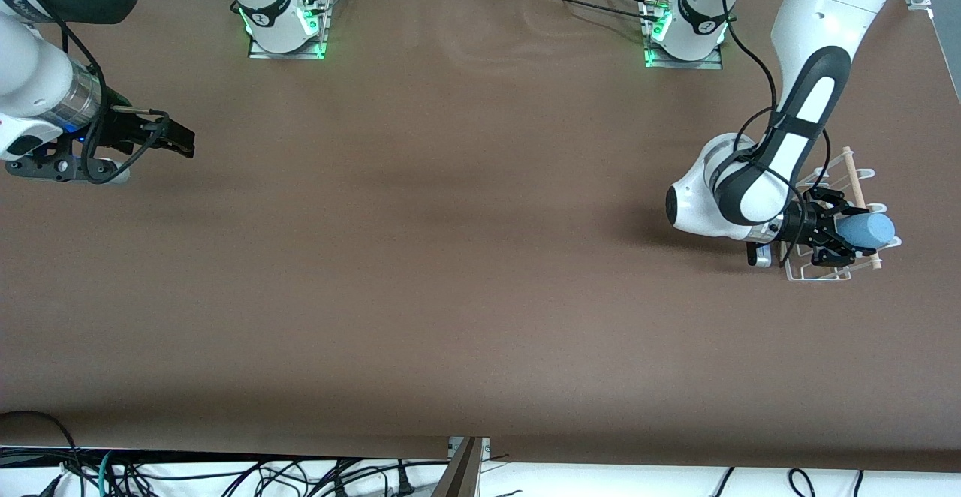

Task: Transfer cup to left arm and place on rack
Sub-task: 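Lower the cup onto the rack with the left gripper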

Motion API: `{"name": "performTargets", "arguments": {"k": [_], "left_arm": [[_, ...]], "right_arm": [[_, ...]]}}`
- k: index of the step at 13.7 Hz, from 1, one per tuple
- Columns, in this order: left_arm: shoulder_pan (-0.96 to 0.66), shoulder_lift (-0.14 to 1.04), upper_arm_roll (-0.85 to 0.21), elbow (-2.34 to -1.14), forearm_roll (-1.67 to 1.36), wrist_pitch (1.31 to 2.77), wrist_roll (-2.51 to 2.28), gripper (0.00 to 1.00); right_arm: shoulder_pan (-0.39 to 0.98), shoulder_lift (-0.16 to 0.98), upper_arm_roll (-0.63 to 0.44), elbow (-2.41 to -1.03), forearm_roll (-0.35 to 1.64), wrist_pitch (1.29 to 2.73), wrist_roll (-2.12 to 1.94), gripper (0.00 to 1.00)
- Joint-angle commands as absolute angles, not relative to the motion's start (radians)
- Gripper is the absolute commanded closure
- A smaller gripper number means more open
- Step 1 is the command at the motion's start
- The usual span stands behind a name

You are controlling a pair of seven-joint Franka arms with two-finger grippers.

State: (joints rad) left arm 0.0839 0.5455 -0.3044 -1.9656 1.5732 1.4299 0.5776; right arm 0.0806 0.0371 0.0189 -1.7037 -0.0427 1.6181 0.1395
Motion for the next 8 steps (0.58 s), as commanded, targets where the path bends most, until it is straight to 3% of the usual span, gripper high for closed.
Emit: {"name": "performTargets", "arguments": {"k": [1, 8], "left_arm": [[0.100, 0.520, -0.313, -2.002, 1.611, 1.440, 0.546, 1.00], [0.113, 0.538, -0.311, -2.005, 1.611, 1.462, 0.505, 1.00]], "right_arm": [[0.081, 0.040, 0.025, -1.690, -0.049, 1.605, 0.136, 0.01], [0.081, 0.040, 0.026, -1.690, -0.049, 1.605, 0.137, 0.01]]}}
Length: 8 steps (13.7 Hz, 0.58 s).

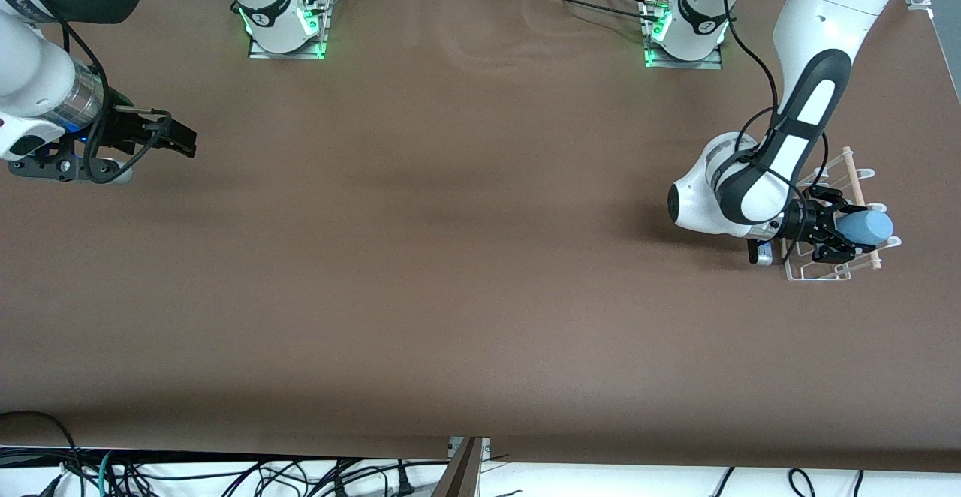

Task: Transfer cup to left arm and place on rack
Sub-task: 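Lower the cup onto the rack with the left gripper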

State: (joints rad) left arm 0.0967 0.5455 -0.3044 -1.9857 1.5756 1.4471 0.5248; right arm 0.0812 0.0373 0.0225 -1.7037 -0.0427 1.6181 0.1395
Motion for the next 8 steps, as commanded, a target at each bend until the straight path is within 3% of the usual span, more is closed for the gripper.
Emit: {"name": "performTargets", "arguments": {"k": [1, 2, 3, 4, 5, 8], "left_arm": [[0.114, 0.548, -0.311, -2.005, 1.612, 1.459, 0.500, 1.00], [0.117, 0.551, -0.311, -2.005, 1.612, 1.462, 0.500, 1.00], [0.121, 0.552, -0.311, -2.006, 1.612, 1.462, 0.500, 0.93], [0.121, 0.552, -0.313, -2.006, 1.612, 1.460, 0.505, 0.11], [0.121, 0.555, -0.311, -2.006, 1.611, 1.456, 0.502, 0.00], [0.123, 0.552, -0.313, -2.013, 1.611, 1.456, 0.500, 0.00]], "right_arm": [[0.081, 0.040, 0.026, -1.690, -0.049, 1.605, 0.137, 0.01], [0.081, 0.041, 0.026, -1.692, -0.049, 1.605, 0.137, 0.01], [0.081, 0.043, 0.026, -1.690, -0.049, 1.605, 0.135, 0.01], [0.081, 0.043, 0.026, -1.690, -0.049, 1.605, 0.137, 0.01], [0.081, 0.044, 0.026, -1.692, -0.049, 1.605, 0.137, 0.01], [0.081, 0.046, 0.026, -1.692, -0.049, 1.605, 0.137, 0.01]]}}
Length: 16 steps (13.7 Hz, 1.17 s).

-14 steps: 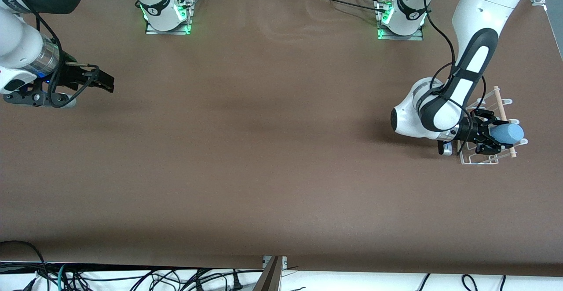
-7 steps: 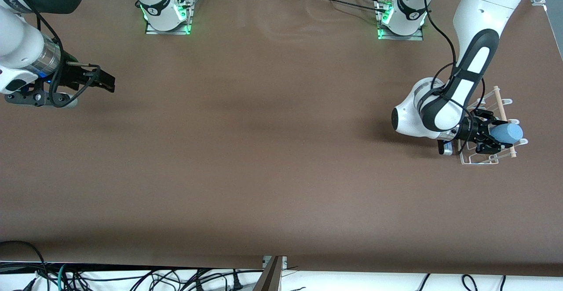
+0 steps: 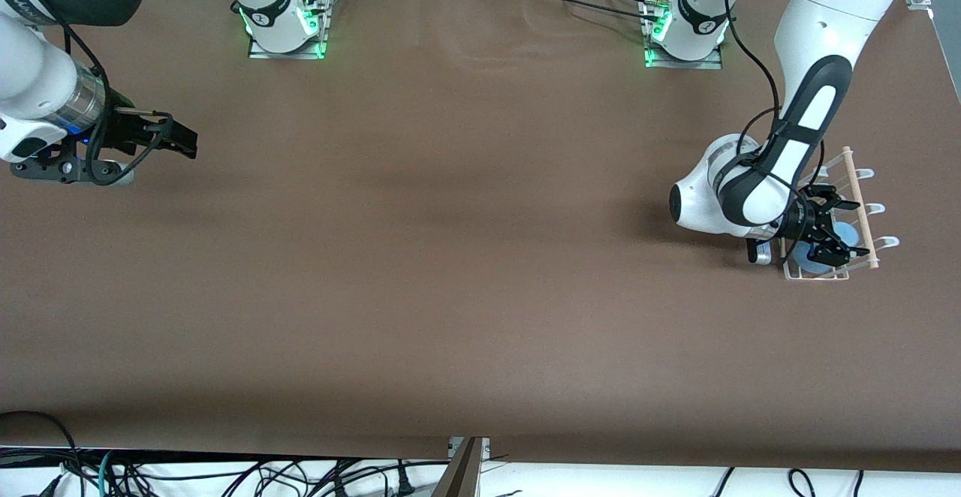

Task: Transfer cup to left arm and place on rack
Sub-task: 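Lower the cup onto the rack with the left gripper, then open the left gripper to release the cup on the rack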

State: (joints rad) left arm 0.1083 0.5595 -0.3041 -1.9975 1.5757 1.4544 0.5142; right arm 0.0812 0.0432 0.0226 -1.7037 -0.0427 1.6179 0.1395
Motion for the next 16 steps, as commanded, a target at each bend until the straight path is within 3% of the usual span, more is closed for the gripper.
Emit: {"name": "performTargets", "arguments": {"k": [1, 5, 12, 16], "left_arm": [[0.123, 0.548, -0.314, -2.010, 1.609, 1.456, 0.502, 0.00], [0.112, 0.514, -0.325, -1.961, 1.464, 1.456, 0.509, 0.00], [0.117, 0.486, -0.322, -1.686, 0.855, 1.451, 0.436, 0.00], [0.115, 0.443, -0.324, -1.597, 0.582, 1.453, 0.211, 0.00]], "right_arm": [[0.081, 0.046, 0.026, -1.692, -0.049, 1.605, 0.137, 0.01], [0.083, 0.048, 0.028, -1.692, -0.049, 1.605, 0.137, 0.01], [0.083, 0.048, 0.028, -1.692, -0.049, 1.605, 0.137, 0.01], [0.083, 0.055, 0.029, -1.690, -0.049, 1.605, 0.143, 0.01]]}}
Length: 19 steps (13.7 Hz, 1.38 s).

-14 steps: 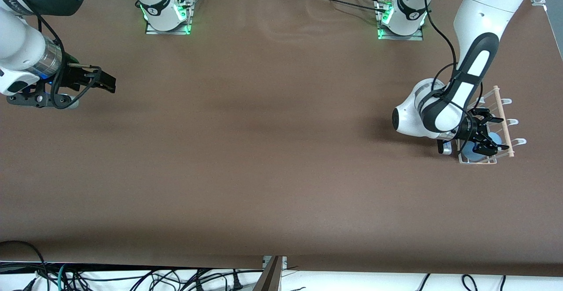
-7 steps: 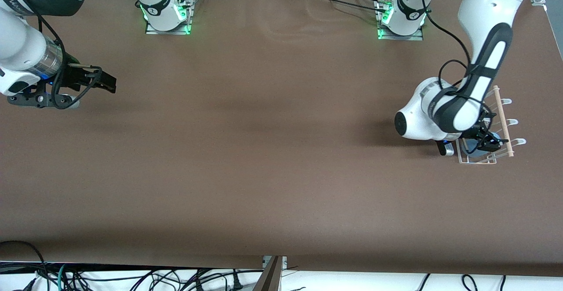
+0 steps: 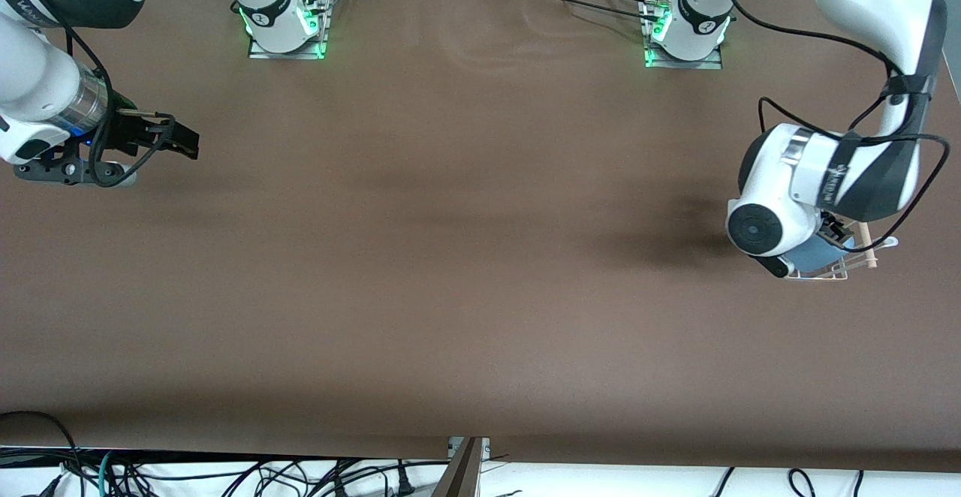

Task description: Transfer cup to left arm and place on rack

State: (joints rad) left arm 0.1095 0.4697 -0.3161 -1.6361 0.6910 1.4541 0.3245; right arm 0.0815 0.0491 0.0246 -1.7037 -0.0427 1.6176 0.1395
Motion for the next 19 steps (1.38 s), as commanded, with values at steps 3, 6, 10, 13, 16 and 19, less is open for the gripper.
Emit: {"name": "performTargets", "arguments": {"k": [3, 6, 10, 13, 16, 19], "left_arm": [[0.104, 0.440, -0.327, -1.502, 0.415, 1.462, 0.058, 0.00], [0.101, 0.442, -0.330, -1.350, 0.244, 1.463, 0.054, 0.00], [0.115, 0.405, -0.341, -1.299, 0.143, 1.497, 0.041, 0.00], [0.056, 0.292, -0.205, -1.374, 0.066, 1.572, 0.041, 0.00], [-0.110, 0.146, 0.023, -1.572, 0.000, 1.744, 0.029, 0.00], [-0.066, 0.048, 0.000, -1.695, -0.045, 1.746, -0.041, 0.00]], "right_arm": [[0.084, 0.055, 0.029, -1.690, -0.049, 1.605, 0.143, 0.01], [0.084, 0.055, 0.029, -1.692, -0.049, 1.605, 0.143, 0.01], [0.084, 0.055, 0.029, -1.690, -0.049, 1.605, 0.143, 0.01], [0.084, 0.055, 0.029, -1.692, -0.049, 1.605, 0.143, 0.01], [0.084, 0.055, 0.029, -1.692, -0.049, 1.605, 0.144, 0.01], [0.084, 0.055, 0.029, -1.692, -0.049, 1.605, 0.144, 0.01]]}}
